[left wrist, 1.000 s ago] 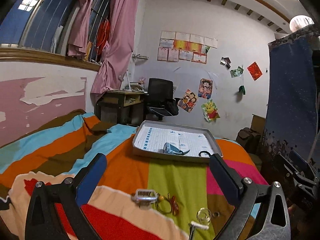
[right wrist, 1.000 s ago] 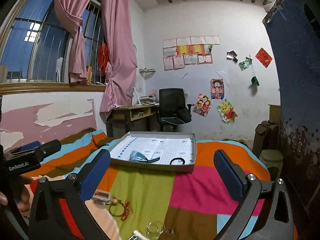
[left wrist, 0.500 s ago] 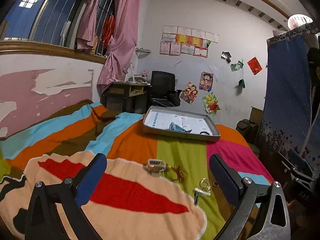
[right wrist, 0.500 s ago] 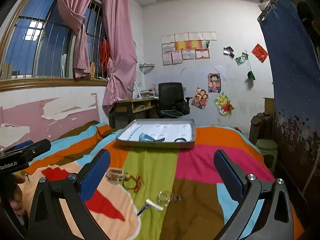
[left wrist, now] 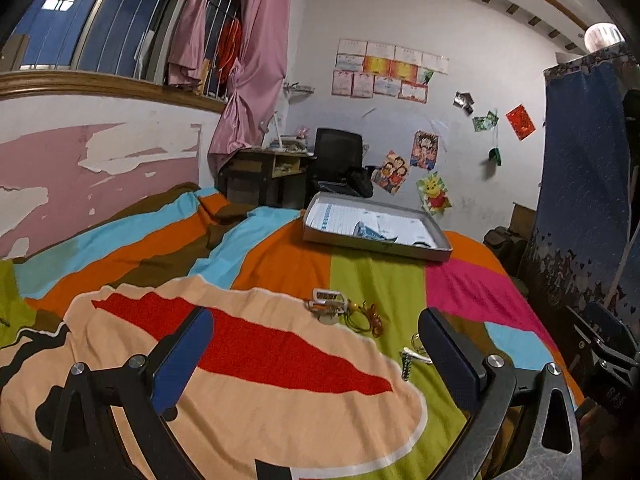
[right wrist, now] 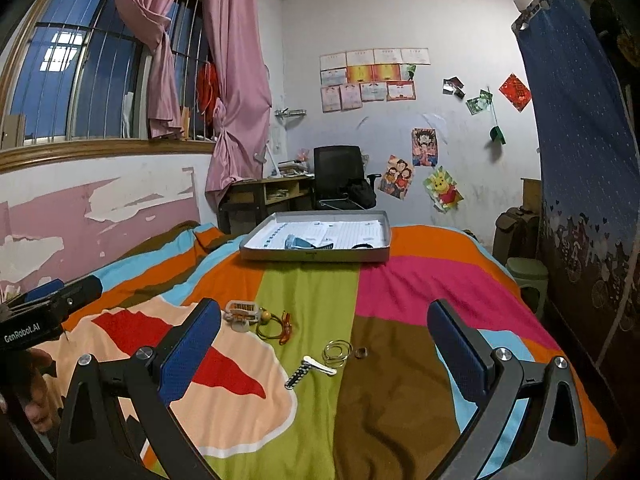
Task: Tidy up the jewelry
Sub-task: 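Withdraw both tools from the tray back over the bedspread, then grasp the small silver ring with the right tool while the left tool grasps the metal clip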
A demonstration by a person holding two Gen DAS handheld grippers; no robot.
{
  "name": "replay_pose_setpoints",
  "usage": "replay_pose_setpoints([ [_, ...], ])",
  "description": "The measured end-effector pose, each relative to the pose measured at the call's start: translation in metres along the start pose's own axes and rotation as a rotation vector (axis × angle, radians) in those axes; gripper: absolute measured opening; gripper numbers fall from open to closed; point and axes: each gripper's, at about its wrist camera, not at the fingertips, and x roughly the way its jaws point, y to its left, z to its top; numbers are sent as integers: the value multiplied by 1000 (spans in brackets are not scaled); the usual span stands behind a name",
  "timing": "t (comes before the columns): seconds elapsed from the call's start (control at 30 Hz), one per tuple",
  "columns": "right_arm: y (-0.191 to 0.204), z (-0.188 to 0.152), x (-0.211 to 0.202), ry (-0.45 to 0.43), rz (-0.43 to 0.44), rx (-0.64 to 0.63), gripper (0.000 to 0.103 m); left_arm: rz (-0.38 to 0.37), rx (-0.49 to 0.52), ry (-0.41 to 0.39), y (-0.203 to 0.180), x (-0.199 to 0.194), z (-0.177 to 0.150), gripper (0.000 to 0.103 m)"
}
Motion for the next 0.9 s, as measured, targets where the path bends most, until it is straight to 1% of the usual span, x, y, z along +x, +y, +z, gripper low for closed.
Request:
replay_pose_setpoints([
  [0.13, 3, -2, 4, 15, -27, -22, 102, 19, -5, 21, 1, 5, -1, 103],
  [0.37, -1, -3, 12, 48, -34, 1, 102, 31, -12, 47, 2, 15, -3, 103],
  [0.53, -5, -2, 18, 53, -35, 22, 102, 29, -8, 33, -1, 24, 2, 103],
  [0.63, -6, -1, 24, 56, -37, 27, 102, 15, -18, 22, -4, 31, 5, 103],
  [0.9, -21, 13, 44, 48, -68, 9, 102, 8, -54, 10, -17, 65, 15, 103],
])
